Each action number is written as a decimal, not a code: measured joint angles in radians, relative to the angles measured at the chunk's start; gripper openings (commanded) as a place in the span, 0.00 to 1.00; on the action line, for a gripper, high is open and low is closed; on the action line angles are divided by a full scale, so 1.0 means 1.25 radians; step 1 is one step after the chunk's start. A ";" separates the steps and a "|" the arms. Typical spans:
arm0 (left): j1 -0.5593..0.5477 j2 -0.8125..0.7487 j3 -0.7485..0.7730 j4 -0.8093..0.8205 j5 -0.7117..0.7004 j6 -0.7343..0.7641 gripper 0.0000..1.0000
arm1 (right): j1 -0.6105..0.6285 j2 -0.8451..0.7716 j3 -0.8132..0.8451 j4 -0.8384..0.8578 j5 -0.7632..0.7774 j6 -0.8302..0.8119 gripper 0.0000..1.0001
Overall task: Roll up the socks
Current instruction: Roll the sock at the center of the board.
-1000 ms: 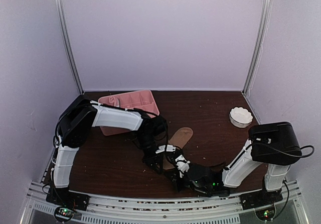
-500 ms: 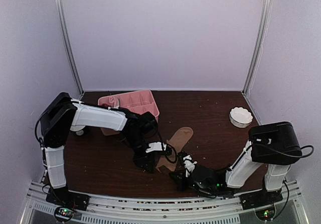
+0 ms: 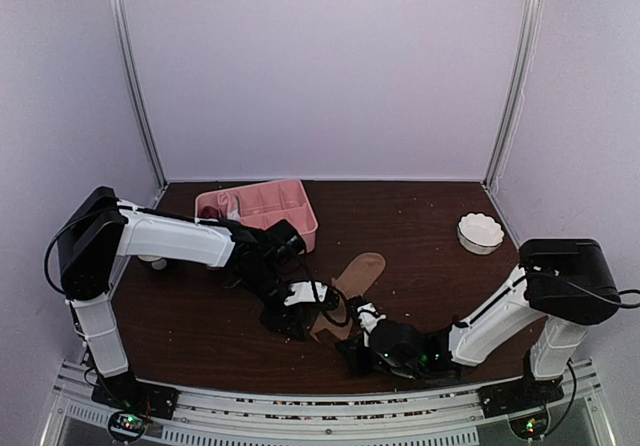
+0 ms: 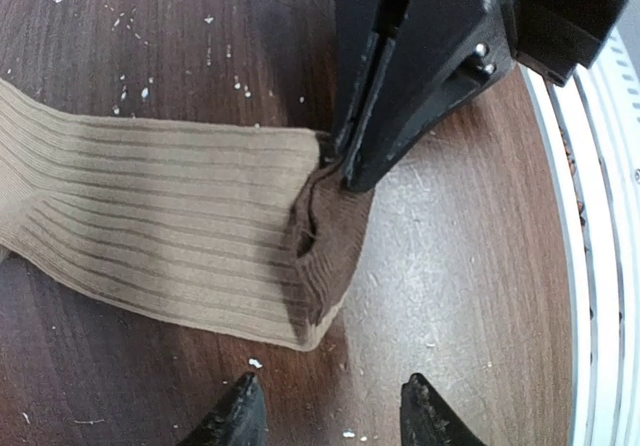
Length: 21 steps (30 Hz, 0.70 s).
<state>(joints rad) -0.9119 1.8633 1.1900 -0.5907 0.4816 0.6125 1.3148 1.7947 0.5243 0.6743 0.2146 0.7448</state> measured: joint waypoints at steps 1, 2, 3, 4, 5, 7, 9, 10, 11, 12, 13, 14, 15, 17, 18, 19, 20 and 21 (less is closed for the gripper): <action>0.000 0.000 -0.001 0.003 0.000 0.000 0.47 | -0.001 -0.006 0.007 -0.022 -0.002 -0.009 0.00; 0.000 0.000 -0.002 0.006 0.000 0.000 0.47 | -0.002 -0.011 0.013 -0.041 -0.005 -0.016 0.00; -0.001 0.000 -0.004 0.013 0.000 0.000 0.48 | -0.002 -0.016 0.023 -0.065 -0.008 -0.027 0.00; -0.001 0.000 -0.008 0.018 0.001 0.000 0.48 | -0.002 -0.020 0.032 -0.084 -0.012 -0.035 0.00; -0.001 0.000 -0.013 0.022 0.001 0.000 0.48 | -0.002 -0.023 0.037 -0.097 -0.014 -0.043 0.00; 0.001 0.000 -0.026 0.027 0.006 -0.001 0.49 | -0.002 -0.033 0.044 -0.120 -0.023 -0.058 0.00; 0.004 0.000 -0.035 0.028 0.019 -0.002 0.49 | -0.002 -0.041 0.045 -0.132 -0.031 -0.073 0.00; 0.008 0.000 -0.037 0.028 0.031 -0.004 0.49 | -0.002 -0.044 0.046 -0.136 -0.035 -0.078 0.00; 0.013 0.000 -0.038 0.029 0.041 -0.006 0.49 | -0.002 -0.045 0.047 -0.137 -0.038 -0.086 0.00; 0.019 0.000 -0.038 0.029 0.051 -0.008 0.49 | -0.002 -0.045 0.049 -0.138 -0.043 -0.092 0.00; 0.025 -0.001 -0.040 0.033 0.062 -0.010 0.49 | -0.002 -0.045 0.050 -0.140 -0.047 -0.096 0.00; 0.031 -0.003 -0.044 0.037 0.072 -0.013 0.48 | -0.002 -0.045 0.052 -0.143 -0.050 -0.100 0.00; 0.036 -0.006 -0.052 0.043 0.081 -0.015 0.48 | -0.002 -0.045 0.059 -0.150 -0.056 -0.105 0.00; 0.042 -0.021 -0.074 0.057 0.090 -0.019 0.48 | -0.006 -0.042 0.076 -0.158 -0.068 -0.110 0.00; 0.044 -0.031 -0.086 0.061 0.094 -0.020 0.48 | -0.009 -0.038 0.085 -0.158 -0.074 -0.111 0.00; 0.044 -0.038 -0.096 0.067 0.097 -0.021 0.48 | -0.011 -0.033 0.094 -0.157 -0.084 -0.111 0.00; 0.044 -0.048 -0.110 0.077 0.099 -0.027 0.48 | -0.015 -0.027 0.102 -0.154 -0.093 -0.112 0.00; 0.045 -0.058 -0.123 0.084 0.099 -0.029 0.48 | -0.018 -0.024 0.103 -0.150 -0.104 -0.114 0.00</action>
<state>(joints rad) -0.8558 1.7912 1.0367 -0.4854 0.6056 0.5762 1.2922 1.7645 0.6533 0.4862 0.0849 0.6022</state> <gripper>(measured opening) 0.482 0.013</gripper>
